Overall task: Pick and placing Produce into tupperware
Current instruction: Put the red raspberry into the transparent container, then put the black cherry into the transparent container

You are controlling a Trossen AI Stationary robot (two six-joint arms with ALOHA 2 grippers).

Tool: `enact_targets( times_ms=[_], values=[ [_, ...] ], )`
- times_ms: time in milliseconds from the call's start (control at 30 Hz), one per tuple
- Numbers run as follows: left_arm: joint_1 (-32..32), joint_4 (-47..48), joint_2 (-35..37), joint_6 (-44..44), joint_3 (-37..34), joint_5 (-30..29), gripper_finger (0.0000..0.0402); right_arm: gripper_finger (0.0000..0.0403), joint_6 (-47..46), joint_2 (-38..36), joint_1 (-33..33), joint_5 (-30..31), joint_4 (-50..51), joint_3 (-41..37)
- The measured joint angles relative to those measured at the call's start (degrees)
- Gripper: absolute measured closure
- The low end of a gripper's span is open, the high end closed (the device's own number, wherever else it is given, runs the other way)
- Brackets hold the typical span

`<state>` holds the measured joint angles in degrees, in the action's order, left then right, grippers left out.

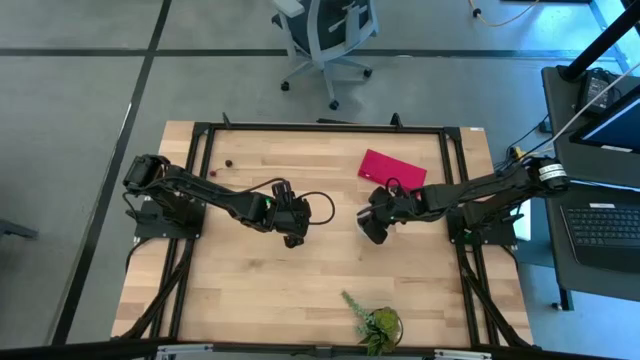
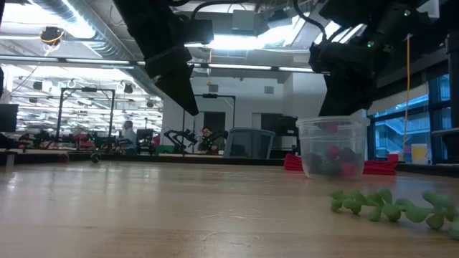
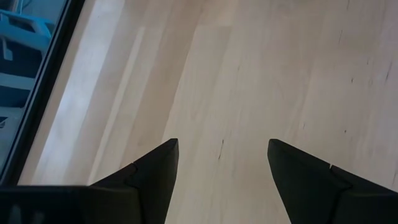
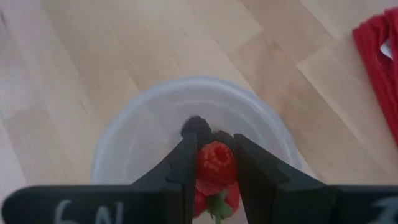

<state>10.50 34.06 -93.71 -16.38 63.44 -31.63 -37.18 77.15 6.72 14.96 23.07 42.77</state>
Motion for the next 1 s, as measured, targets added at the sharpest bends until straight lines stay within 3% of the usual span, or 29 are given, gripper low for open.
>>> enact_targets(
  times_ms=[200, 500, 867, 1000],
  values=[
    [0.00, 0.21, 0.00, 0.00, 0.00, 0.02, 0.0162, 0.0309, 0.16, 0.54, 0.00, 0.02, -0.88, -0.11],
    [0.00, 0.37, 0.00, 0.00, 0.00, 0.02, 0.0162, 0.0274, 0.14, 0.54, 0.00, 0.02, -1.21, -0.09],
    [0.00, 0.53, 0.00, 0.00, 0.00, 0.01, 0.0162, 0.0271, 0.16, 0.54, 0.00, 0.02, -1.62, -0.09],
    [0.02, 7.39, 1.44, -1.27, -0.13, -2.94, 0.0162, 0.0276, 1.31, 0.38, 0.00, 0.00, -2.42, -0.09]
  ],
)
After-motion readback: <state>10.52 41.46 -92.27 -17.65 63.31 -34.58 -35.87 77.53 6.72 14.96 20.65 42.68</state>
